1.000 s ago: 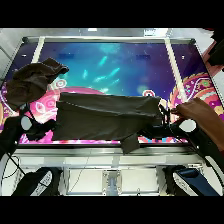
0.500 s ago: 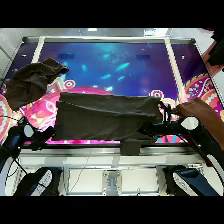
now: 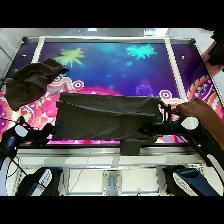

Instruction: Fold the shirts.

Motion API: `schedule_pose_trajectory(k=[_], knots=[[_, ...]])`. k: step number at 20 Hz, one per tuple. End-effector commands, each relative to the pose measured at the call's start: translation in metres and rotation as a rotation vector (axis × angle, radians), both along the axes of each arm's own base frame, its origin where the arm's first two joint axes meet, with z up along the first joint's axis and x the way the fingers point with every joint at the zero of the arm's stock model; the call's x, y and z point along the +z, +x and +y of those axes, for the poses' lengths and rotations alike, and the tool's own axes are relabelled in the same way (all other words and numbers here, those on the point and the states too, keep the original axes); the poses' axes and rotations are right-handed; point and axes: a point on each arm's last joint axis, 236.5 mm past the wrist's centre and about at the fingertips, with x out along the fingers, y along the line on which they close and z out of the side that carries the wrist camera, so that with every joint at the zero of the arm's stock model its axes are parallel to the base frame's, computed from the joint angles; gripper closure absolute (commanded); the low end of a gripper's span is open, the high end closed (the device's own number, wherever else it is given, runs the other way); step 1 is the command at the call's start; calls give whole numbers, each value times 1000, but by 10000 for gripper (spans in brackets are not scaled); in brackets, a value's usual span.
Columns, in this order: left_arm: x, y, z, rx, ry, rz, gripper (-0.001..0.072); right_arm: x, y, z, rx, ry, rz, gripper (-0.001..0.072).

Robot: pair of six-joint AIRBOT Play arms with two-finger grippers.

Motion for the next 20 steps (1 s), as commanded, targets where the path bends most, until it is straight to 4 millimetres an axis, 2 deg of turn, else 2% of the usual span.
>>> schedule_pose_trajectory(k=[1,6,7,8,9,10,11,12,13,15,18,19,20], knots=[[-3,-3,-5,-17,-19,7,227,1,2,0,-4,2,-5,684],[-8,-8,-8,-14,-34,25,230,1,3,0,-8,1,-9,684],[-8,-8,-9,-11,-35,20,253,1,4,0,-11,1,-13,684],[-9,-7,-10,-4,-41,13,305,1,5,-1,-14,0,-15,684],[-10,-6,-12,4,-50,9,312,1,5,-1,-15,1,-17,683],[-11,-7,-12,5,-53,12,384,1,5,-1,-15,0,-17,684],[-13,-8,-12,5,-51,15,483,1,5,-1,-15,0,-17,684],[-12,-7,-11,5,-48,12,619,1,5,-1,-15,1,-17,683],[-12,-6,-11,6,-46,8,699,1,5,0,-14,1,-15,684],[-12,-5,-10,7,-44,3,697,1,-2,1,4,4,4,684],[-12,-5,-10,6,-43,2,698,-2,-32,3,94,5,100,676],[-12,-5,-10,0,-42,2,698,-5,-43,1,115,-8,138,637],[-12,-5,-10,-11,-39,1,698,-13,-51,-4,110,-31,180,499]])
